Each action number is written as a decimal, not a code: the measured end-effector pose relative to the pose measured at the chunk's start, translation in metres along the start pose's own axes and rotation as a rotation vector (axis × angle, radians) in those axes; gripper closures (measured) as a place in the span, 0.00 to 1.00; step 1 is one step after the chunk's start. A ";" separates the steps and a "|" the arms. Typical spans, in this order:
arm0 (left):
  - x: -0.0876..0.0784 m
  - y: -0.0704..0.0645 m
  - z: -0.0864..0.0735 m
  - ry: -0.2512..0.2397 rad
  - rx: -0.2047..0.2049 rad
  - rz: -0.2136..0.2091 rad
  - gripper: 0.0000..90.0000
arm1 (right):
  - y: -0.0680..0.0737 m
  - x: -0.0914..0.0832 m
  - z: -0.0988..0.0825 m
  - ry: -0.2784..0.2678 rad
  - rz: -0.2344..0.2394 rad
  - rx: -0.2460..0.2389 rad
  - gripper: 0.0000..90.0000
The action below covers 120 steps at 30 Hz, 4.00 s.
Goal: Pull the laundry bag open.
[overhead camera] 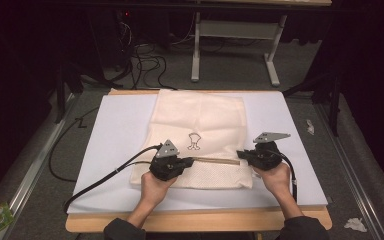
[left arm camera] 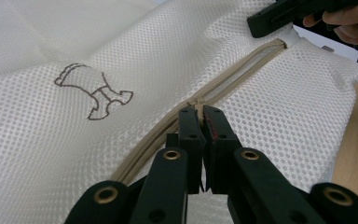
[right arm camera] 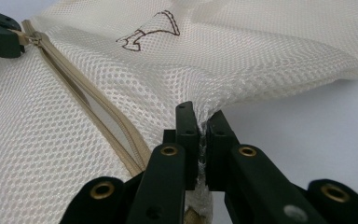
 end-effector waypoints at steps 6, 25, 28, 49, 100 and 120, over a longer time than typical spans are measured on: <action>-0.004 0.002 0.001 -0.006 0.003 0.007 0.97 | 0.001 0.001 0.001 -0.003 0.004 0.001 0.98; -0.022 0.013 0.000 -0.034 -0.028 0.026 0.97 | 0.004 0.003 0.003 0.002 0.011 -0.007 0.98; -0.028 0.018 0.000 -0.050 -0.053 0.027 0.97 | 0.002 0.003 0.002 0.002 0.012 -0.008 0.98; -0.047 0.027 -0.001 -0.066 -0.054 0.065 0.97 | 0.001 0.003 0.004 0.001 0.004 -0.015 0.98; -0.086 0.051 -0.004 -0.109 -0.096 0.150 0.97 | -0.011 -0.001 0.004 0.000 -0.031 -0.003 0.98; -0.101 0.061 -0.008 -0.116 -0.087 0.201 0.97 | -0.016 -0.002 0.003 0.001 -0.045 0.000 0.98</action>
Point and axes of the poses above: each handheld gripper's, and its own axes: x roughly forward along the jaws, z roughly out of its top, y roughly to its left, the point moved 8 cm from there along x, roughly forward along the jaws, and after that the axes turned 13 degrees about -y, right-handed, at the moved point
